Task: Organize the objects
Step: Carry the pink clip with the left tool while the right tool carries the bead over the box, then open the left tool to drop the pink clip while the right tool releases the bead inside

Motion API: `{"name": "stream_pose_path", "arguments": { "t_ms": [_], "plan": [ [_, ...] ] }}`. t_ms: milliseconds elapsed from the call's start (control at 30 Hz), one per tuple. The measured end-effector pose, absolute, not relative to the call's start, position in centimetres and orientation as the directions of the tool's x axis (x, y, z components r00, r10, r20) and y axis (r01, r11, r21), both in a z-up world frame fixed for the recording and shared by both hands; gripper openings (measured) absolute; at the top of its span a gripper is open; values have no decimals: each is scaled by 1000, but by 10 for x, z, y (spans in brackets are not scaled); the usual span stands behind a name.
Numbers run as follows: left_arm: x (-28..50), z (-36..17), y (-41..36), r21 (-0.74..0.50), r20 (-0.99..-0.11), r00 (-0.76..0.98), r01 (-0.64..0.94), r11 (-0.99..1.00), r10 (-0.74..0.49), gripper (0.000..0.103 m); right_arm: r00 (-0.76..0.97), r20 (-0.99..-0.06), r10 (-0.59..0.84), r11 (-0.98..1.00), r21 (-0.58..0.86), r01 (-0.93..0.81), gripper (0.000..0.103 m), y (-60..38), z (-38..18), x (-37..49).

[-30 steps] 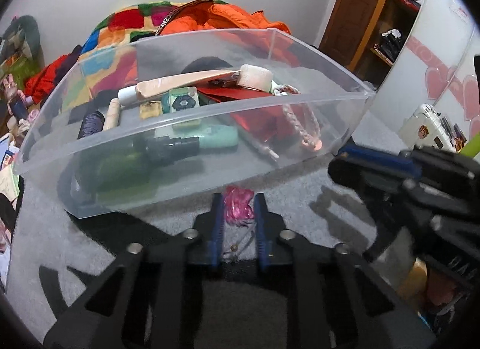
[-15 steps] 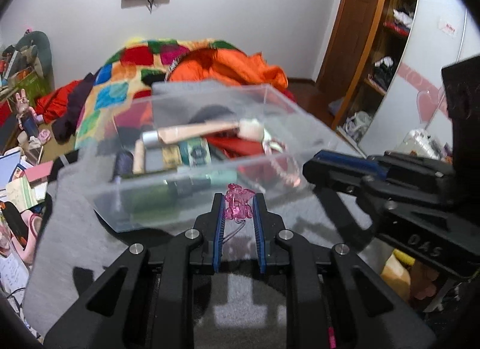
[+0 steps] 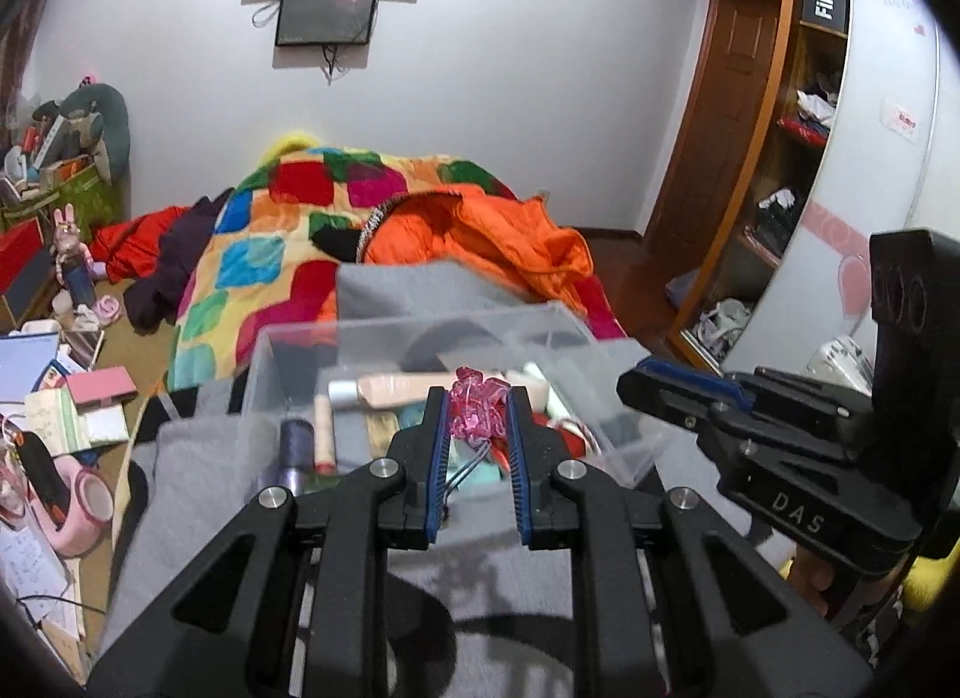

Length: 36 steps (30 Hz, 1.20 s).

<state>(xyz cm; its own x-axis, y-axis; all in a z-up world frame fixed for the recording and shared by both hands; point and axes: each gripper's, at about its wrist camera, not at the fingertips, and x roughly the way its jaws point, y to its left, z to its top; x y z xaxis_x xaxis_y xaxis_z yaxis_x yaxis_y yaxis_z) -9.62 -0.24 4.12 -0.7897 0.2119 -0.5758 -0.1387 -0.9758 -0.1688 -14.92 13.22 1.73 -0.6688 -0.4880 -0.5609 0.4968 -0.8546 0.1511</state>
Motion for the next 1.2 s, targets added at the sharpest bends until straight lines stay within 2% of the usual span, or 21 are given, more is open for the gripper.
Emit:
{"name": "stream_pose_path", "arguments": {
  "t_ms": [200,433,800,867,900,967,1067,1200],
  "plan": [
    [-115,37,-8,-165,-589,-786,-108,-980,186,18,-653,-582,-484,-854,155,496,12,121,8,-162],
    [-138,0,-14,-176,-665,-727,-69,-982,170,18,-606,-650,-458,-859,148,490,12,106,-21,-176],
    [-145,-25,-23,-233,-706,-677,-53,-971,206,18,-582,-691,-429,-868,137,477,12,100,-41,-186],
    [-145,-26,-25,-245,-710,-671,-52,-968,215,20,-583,-693,-424,-869,131,477,14,100,-39,-185],
    [-143,-26,-25,-249,-710,-670,-50,-967,217,25,-583,-693,-423,-869,129,477,16,100,-39,-184],
    [-140,-25,-26,-250,-705,-676,-46,-967,215,32,-584,-690,-428,-867,132,480,25,101,-37,-182],
    [-133,-19,-27,-246,-692,-691,-49,-968,211,36,-599,-676,-429,-867,123,482,29,103,-31,-177],
    [-123,-8,-29,-242,-667,-718,-45,-969,200,48,-615,-659,-432,-868,118,483,32,108,-22,-171]
  ]
}}
